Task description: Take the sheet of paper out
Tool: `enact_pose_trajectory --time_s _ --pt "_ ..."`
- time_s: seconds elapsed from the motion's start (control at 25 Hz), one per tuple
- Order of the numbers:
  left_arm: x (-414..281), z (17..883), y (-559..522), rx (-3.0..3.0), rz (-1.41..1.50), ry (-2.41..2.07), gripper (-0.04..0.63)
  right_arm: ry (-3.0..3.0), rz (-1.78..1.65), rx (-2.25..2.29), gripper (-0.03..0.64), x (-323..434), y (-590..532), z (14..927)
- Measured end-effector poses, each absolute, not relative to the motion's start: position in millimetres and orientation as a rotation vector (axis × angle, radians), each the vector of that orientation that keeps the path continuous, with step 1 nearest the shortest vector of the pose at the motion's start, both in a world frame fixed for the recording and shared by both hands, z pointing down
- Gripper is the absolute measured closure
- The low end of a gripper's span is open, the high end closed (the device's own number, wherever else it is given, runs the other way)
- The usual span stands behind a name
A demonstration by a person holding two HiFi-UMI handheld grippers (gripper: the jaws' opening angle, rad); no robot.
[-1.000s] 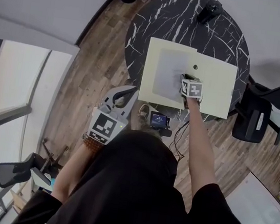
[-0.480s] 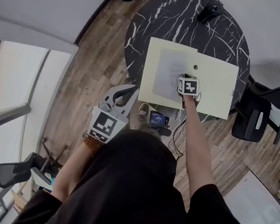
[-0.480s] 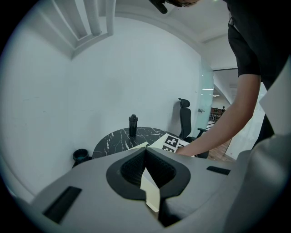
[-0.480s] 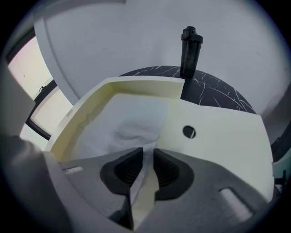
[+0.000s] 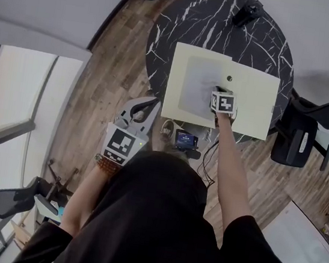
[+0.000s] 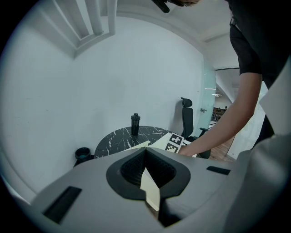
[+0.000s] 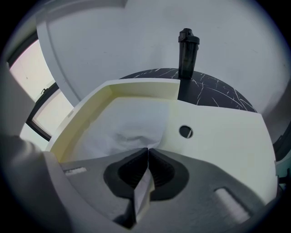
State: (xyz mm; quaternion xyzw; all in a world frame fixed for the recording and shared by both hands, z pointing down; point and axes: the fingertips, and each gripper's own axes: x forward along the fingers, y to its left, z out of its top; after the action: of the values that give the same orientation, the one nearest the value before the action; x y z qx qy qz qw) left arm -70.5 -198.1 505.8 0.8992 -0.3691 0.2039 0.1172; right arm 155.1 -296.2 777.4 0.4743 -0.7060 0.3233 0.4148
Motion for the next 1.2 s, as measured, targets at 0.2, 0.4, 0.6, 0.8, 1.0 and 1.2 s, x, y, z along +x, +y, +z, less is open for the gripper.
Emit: enact_pose_trajectory --time_s 0.2,0.4,0.6,0.8,1.0,1.2 --pt "-67.1 501.6 -200.6 2.625 0.57 -1.096 0.6 -1.795 0.864 1.186 0.612 155.9 -294.5 776.8" --pt "-61.5 496.4 -203.4 2.645 0.572 -1.082 0.601 -1.799 0.866 1.225 0.614 156.6 -295.2 775.3" --pt "-64.8 493.8 -201.3 2.648 0.576 -1.085 0.601 -1.81 0.882 1.315 0.617 162.1 -291.3 769.6" --pt "-68.2 496.8 -197.3 2.643 0.587 -1.086 0.6 -1.805 0.893 1.344 0.617 171.5 -291.0 767.4" --pt "-66.7 496.6 -189.8 2.647 0.586 -1.078 0.601 -1.795 0.876 1.384 0.618 183.2 -290.5 761.3" --pt "-64.5 496.5 -186.6 2.652 0.586 -1.068 0.601 -1.792 0.868 1.404 0.618 189.9 -288.7 757.3"
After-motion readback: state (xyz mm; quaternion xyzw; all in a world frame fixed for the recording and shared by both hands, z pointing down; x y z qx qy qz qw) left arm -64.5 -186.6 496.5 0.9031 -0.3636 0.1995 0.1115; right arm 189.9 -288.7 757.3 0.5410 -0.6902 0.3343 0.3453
